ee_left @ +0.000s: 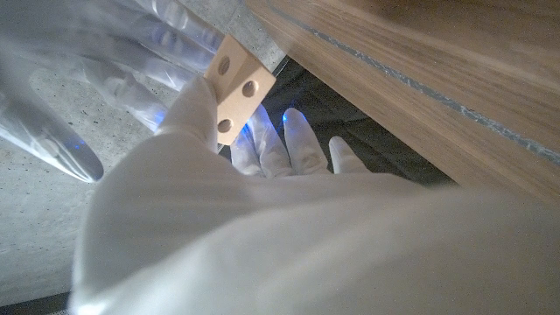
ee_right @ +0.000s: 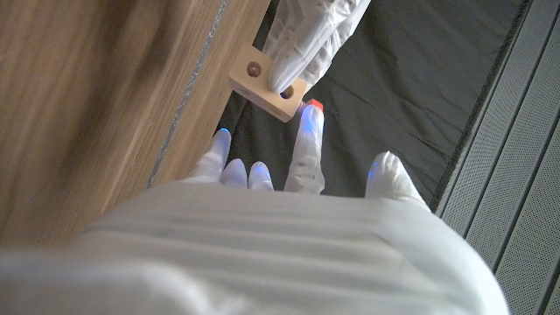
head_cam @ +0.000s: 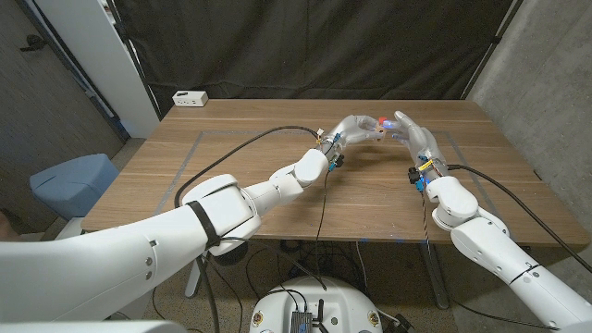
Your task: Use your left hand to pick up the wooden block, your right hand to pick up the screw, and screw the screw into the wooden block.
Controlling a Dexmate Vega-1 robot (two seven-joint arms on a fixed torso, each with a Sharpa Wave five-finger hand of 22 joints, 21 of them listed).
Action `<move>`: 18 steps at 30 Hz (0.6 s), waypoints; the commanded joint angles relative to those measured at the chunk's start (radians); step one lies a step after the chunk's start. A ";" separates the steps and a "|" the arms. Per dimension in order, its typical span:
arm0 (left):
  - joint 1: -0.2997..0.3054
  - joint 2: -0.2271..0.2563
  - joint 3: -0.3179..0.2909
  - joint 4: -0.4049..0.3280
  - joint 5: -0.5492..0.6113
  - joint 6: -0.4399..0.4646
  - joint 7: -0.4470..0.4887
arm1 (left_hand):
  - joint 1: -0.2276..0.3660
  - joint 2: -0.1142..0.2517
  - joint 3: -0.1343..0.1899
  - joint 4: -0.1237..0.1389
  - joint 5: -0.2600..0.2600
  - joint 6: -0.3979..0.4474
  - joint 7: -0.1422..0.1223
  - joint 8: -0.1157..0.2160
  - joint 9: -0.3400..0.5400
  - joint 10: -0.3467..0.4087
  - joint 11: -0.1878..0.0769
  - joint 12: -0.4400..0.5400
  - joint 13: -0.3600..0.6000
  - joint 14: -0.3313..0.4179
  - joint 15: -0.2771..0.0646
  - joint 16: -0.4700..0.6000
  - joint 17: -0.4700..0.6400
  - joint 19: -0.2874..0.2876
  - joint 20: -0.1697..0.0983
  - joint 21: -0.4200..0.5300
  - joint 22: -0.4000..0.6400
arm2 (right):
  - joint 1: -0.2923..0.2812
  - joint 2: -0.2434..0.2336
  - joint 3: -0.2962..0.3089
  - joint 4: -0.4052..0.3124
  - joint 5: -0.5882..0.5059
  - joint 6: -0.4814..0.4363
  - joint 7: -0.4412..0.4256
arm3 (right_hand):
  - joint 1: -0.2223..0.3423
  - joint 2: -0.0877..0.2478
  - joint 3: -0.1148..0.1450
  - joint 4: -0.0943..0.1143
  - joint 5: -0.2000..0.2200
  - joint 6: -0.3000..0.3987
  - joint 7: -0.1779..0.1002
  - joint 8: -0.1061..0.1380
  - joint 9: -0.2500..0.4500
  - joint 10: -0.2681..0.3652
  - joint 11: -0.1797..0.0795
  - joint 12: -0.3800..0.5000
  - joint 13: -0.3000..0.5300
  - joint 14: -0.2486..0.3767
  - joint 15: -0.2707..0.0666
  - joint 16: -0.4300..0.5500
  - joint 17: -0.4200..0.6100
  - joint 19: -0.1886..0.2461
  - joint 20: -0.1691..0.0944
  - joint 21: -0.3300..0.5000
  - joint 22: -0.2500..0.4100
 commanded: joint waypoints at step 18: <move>0.000 0.004 0.002 -0.003 0.007 -0.017 -0.002 | -0.014 0.030 0.019 0.011 0.008 0.185 -0.059 0.011 0.003 0.078 -0.078 0.047 0.017 -0.003 -0.093 0.002 0.003 0.000 -0.004 0.002 0.002 | -0.055 -0.033 0.044 -0.028 0.010 0.013 -0.015 | -0.006 0.008 0.003 -0.003 0.005 -0.007 -0.008 -0.018 0.000 0.007 0.006 -0.002 0.001 0.008 -0.005 0.006 0.002 0.003 0.002 -0.003 0.003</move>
